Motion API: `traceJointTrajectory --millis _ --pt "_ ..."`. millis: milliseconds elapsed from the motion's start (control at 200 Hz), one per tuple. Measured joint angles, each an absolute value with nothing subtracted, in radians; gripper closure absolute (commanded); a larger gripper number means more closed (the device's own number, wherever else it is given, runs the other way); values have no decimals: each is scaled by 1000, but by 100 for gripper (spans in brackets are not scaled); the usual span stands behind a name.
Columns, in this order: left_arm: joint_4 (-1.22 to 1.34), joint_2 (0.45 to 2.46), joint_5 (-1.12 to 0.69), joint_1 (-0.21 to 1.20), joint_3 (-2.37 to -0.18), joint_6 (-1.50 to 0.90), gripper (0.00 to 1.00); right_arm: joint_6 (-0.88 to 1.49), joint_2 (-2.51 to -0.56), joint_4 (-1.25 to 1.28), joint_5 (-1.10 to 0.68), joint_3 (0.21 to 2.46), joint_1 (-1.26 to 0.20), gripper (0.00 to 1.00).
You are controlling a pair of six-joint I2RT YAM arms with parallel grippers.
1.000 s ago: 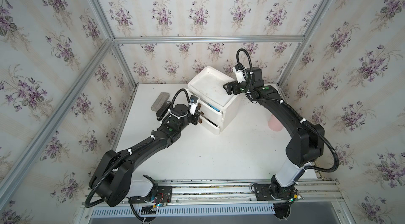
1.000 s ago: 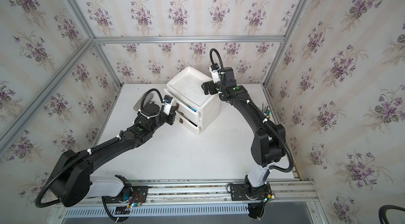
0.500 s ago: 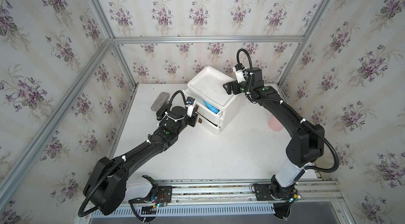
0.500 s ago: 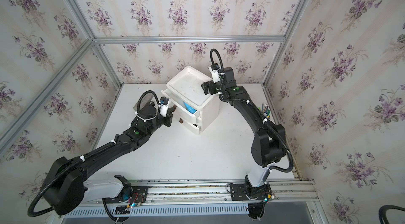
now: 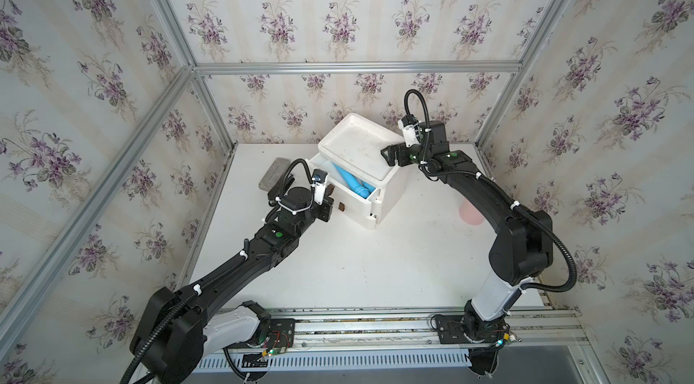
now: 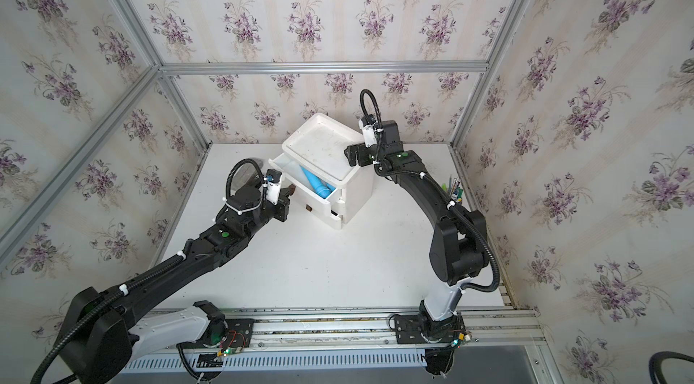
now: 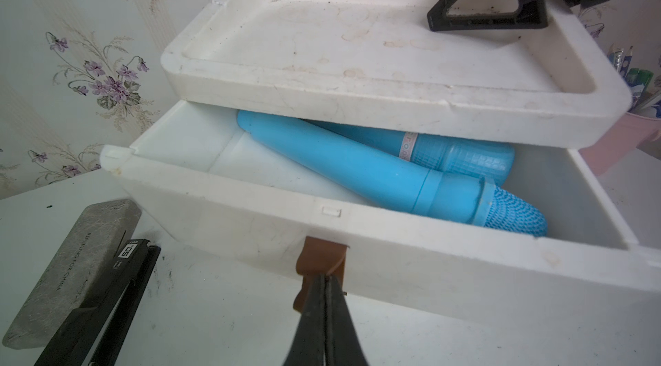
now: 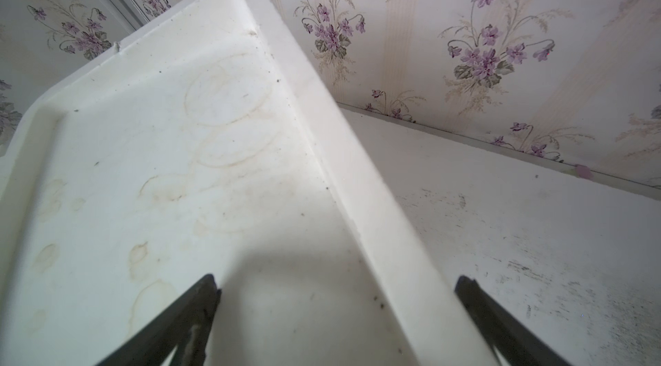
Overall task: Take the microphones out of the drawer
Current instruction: Open the drawer in the storage box.
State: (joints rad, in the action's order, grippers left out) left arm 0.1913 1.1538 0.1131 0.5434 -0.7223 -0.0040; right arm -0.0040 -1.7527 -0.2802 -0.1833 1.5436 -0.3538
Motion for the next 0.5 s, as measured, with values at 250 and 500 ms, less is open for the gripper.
traceJointTrajectory --millis 250,500 --pt "168 1105 119 543 -689 -24 100 -4 -1748 -268 -183 1534 -354 1" --pt "121 1044 137 544 -671 -52 100 -4 -1736 -244 -177 1507 -354 0"
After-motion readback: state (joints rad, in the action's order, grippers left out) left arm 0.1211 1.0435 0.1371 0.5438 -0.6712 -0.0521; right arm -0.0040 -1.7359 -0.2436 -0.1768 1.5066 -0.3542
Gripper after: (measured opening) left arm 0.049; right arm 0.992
